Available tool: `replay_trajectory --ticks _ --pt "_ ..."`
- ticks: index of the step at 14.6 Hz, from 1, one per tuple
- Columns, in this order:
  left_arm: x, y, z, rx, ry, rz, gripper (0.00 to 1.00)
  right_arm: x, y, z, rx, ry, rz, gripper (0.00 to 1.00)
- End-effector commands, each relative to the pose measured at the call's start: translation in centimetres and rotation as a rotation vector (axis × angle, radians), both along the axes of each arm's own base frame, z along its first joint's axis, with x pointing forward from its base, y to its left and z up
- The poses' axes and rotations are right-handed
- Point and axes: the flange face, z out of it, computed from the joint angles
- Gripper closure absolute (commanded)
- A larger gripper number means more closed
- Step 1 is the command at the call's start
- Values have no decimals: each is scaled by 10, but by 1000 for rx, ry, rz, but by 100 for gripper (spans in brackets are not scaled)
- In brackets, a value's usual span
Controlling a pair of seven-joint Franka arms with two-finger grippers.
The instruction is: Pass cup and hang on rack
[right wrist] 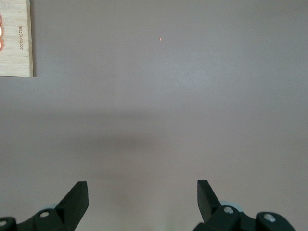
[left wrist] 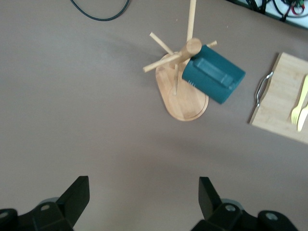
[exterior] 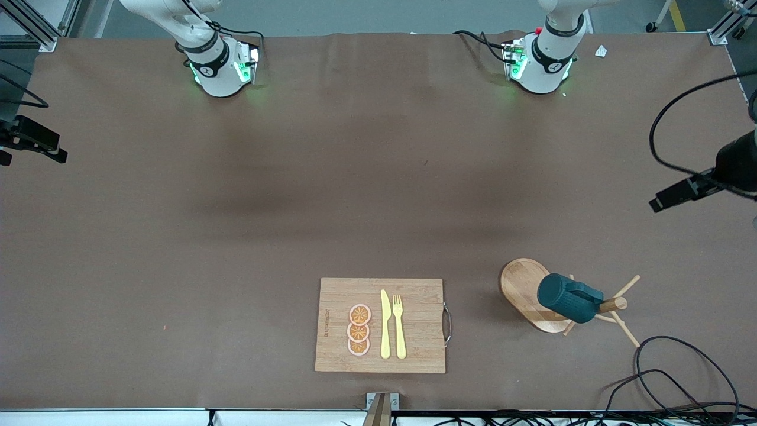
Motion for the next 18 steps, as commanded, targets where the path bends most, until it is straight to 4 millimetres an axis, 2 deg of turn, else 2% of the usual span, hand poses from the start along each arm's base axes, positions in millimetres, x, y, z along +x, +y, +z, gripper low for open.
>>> replay_trajectory --ticks 1,3,4,6,8,9,14,18 --pt "-20 10 17 34 10 -62 0 -2 0 3 -2 -1 -7 0" --pt "-30 14 25 38 21 -95 0 -2 0 4 -2 -4 -7 0" --pt "-33 24 30 33 15 -88 0 -2 0 4 -2 -4 -7 0" --pt "-44 22 38 39 9 -104 0 -1 1 4 -2 -6 -5 0" --pt "-54 14 34 52 27 -120 0 -2 -2 4 -2 -4 -10 0" --pt "-58 21 35 55 28 -107 0 -3 -2 4 -2 -3 -11 0" --pt "-77 29 26 55 27 -118 0 -3 -2 4 -2 -3 -10 0" --pt "-80 24 19 57 12 -145 0 -3 -3 4 -2 -3 -12 0"
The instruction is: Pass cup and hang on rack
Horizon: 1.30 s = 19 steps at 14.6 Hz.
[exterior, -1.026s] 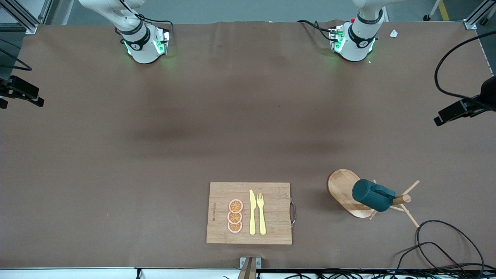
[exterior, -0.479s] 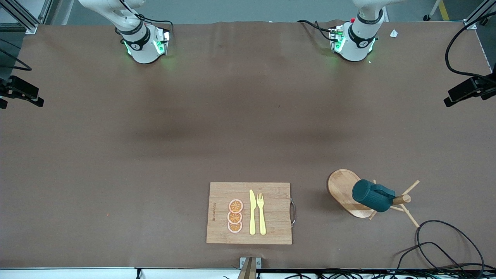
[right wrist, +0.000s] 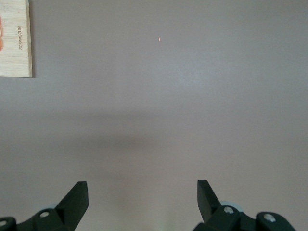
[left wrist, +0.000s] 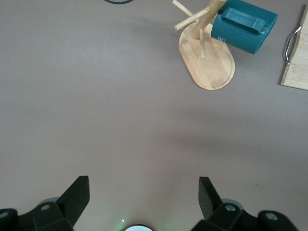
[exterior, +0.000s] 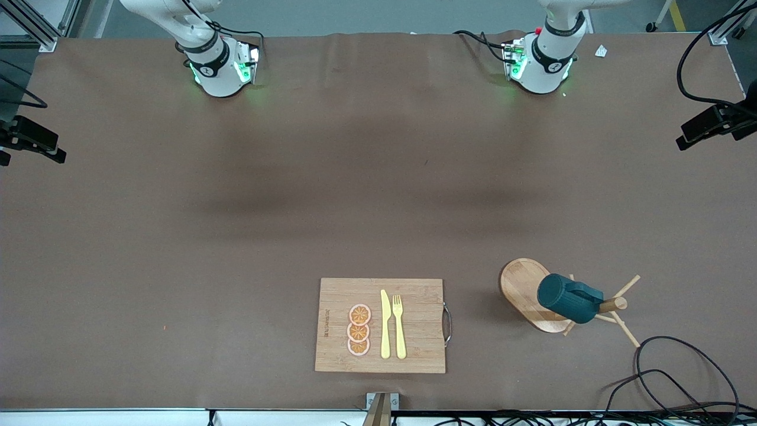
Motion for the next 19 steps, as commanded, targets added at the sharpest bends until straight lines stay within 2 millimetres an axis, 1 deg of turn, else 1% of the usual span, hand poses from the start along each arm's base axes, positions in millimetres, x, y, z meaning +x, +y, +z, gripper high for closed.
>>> replay_trajectory --ticks 1,6,9,19 --pt "-9 -4 -1 -9 -13 -37 0 -2 -1 3 -2 -1 -8 0" --pt "-5 -11 -5 -4 -5 -55 0 -3 -1 4 -2 -1 -8 0" --pt "2 -12 -17 0 17 -59 0 -3 -1 4 -2 -1 -8 0" --pt "4 -13 -15 -3 15 -62 0 -3 -1 4 -2 -1 -8 0"
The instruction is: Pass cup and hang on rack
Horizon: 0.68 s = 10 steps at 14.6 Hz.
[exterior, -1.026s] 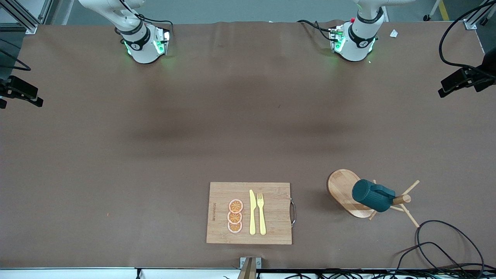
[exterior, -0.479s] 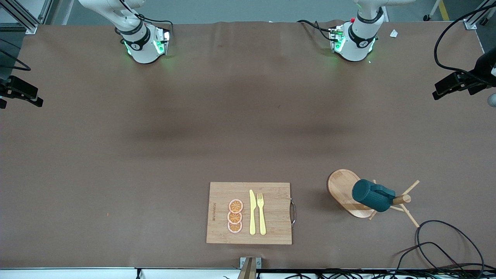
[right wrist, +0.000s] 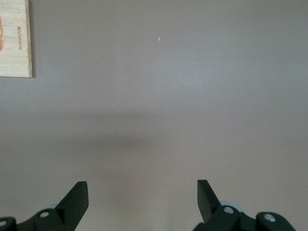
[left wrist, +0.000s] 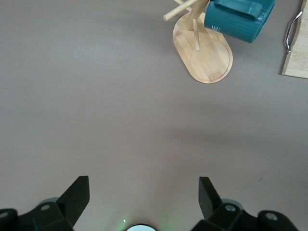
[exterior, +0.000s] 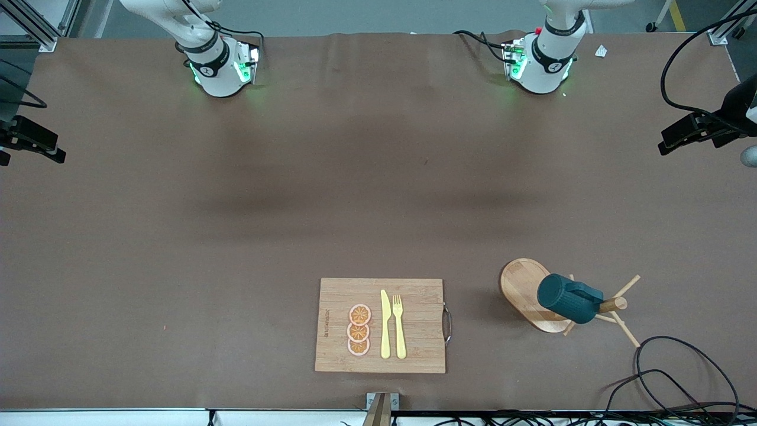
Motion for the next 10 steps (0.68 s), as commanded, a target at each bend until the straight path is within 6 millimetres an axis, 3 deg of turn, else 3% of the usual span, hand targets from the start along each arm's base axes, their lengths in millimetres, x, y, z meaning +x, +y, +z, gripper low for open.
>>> replay_trajectory --ticks 1,6,10 --pt "-2 -1 5 -4 -9 -24 0 -3 -1 4 -2 -1 -7 0" --pt "-8 -26 4 -4 24 -80 0 -3 -1 4 -2 -1 -7 0" --pt "-6 -27 6 -9 -4 -122 0 -3 -1 4 -2 -2 -7 0"
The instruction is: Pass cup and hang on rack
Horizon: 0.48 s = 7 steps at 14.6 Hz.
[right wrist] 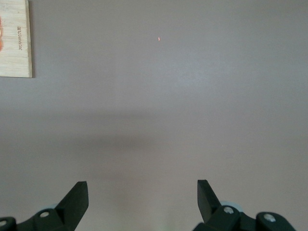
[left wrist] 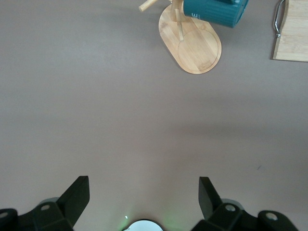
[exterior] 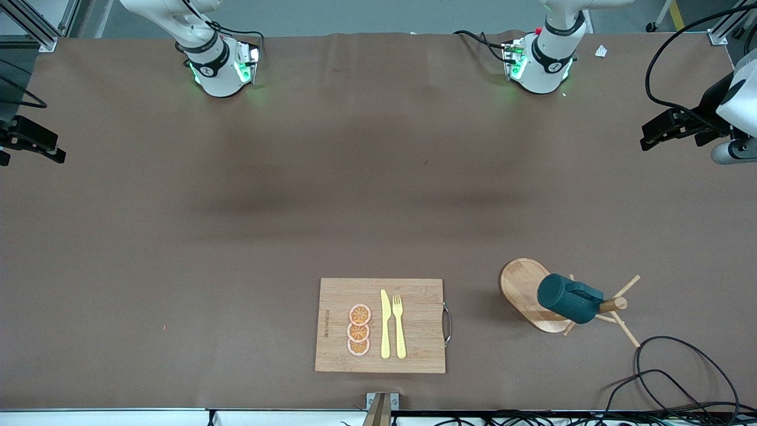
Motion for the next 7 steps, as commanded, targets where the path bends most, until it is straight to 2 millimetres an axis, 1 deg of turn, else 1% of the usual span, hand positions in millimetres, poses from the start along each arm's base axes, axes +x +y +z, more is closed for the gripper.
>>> replay_trajectory --ticks 1,2,3,5,6,7 --pt "-3 0 8 -12 -32 -42 0 -3 -1 4 -2 -1 -7 0" --pt "-4 -4 9 -12 -35 -50 0 -3 -1 3 -1 1 -8 0" --pt "-4 -3 11 -12 -38 -48 0 -3 -1 4 -2 -1 -7 0" --pt "-5 -6 11 -11 -37 -54 0 -3 -1 4 -2 -1 -7 0" --pt "-7 -12 13 -8 -38 -63 0 -3 -1 4 -2 -1 -7 0" --pt "-8 -11 14 -6 -38 -63 0 -3 -1 4 -2 -1 -7 0"
